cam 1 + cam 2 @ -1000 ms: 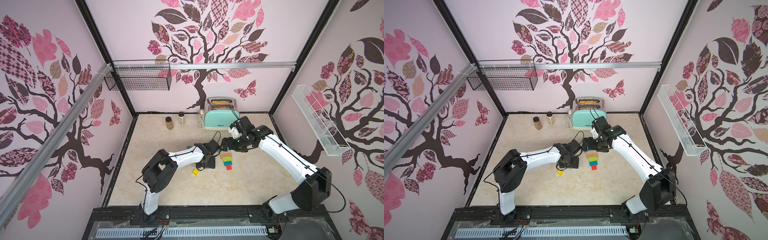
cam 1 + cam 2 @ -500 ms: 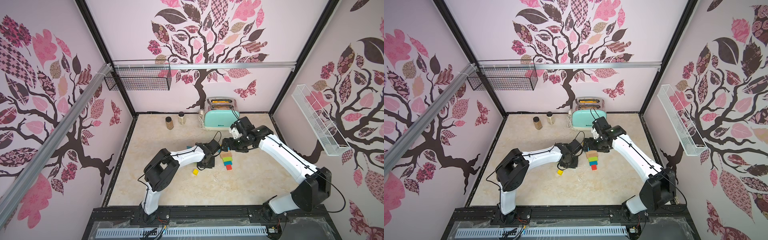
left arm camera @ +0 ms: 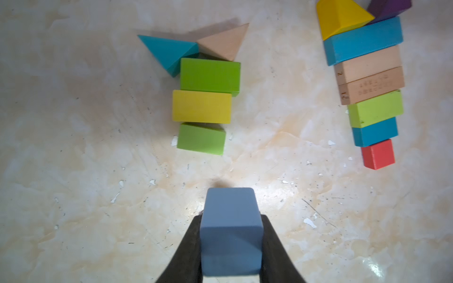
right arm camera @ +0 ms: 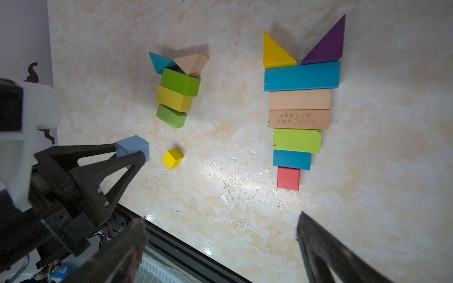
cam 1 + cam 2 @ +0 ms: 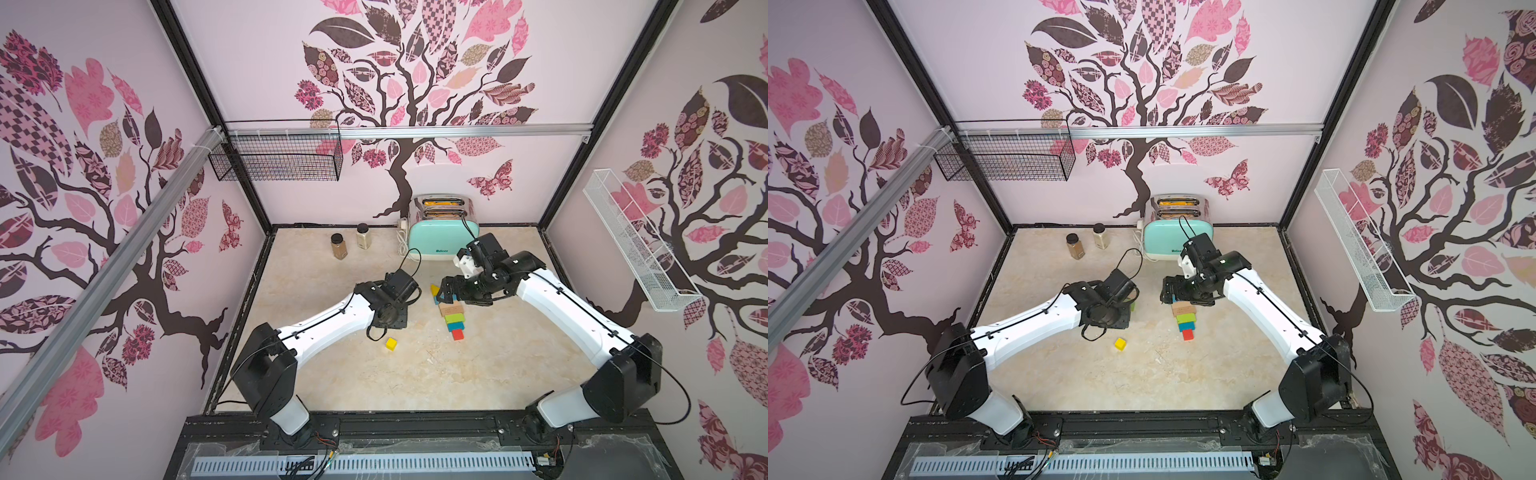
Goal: Assemble a carrot with building blocks
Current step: Assemble the building block at the center of the board.
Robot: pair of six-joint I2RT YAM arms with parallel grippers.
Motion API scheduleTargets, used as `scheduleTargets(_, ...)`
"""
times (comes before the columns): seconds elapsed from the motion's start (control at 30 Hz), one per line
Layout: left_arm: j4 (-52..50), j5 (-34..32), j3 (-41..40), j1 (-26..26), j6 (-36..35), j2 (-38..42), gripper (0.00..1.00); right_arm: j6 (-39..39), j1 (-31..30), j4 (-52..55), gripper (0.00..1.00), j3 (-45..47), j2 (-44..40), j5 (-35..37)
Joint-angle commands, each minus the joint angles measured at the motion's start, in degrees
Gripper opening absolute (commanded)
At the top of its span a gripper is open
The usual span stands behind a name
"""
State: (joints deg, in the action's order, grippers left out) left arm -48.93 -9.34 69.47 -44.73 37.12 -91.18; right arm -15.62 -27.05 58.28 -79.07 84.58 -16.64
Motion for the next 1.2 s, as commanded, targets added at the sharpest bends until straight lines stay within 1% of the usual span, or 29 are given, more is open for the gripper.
scheduleTargets(0.0, 0.2, -2.2, -3.3, 1.6, -2.2, -0.5, 0.14, -0.5, -0.2, -1.0, 0.99, -0.1, 0.4, -1.1)
scheduleTargets(0.23, 2.2, -3.4, -4.3, 2.5, -3.1, -4.3, 0.13, -0.4, -0.3, -1.1, 0.99, 0.6, 0.6, -1.1)
scheduleTargets(0.33, 3.5, -2.4, -4.6, 2.5, -3.5, -5.7, 0.13, -0.4, -0.4, -1.2, 0.99, 0.9, 0.5, -1.1)
scheduleTargets(0.57, 7.6, -2.5, -6.0, 2.5, -3.9, -7.8, 0.14, -0.3, -0.3, -1.3, 0.99, 1.1, 0.5, -0.8)
scheduleTargets(0.83, 12.5, -0.3, -6.1, 2.5, -3.8, -10.5, 0.17, -0.3, -0.3, -1.5, 0.99, 1.3, 0.7, -0.9)
scheduleTargets(1.17, 12.9, -1.5, -5.7, 2.8, -4.2, -12.4, 0.20, -0.2, -0.3, -1.9, 0.99, 1.8, 0.9, -1.0)
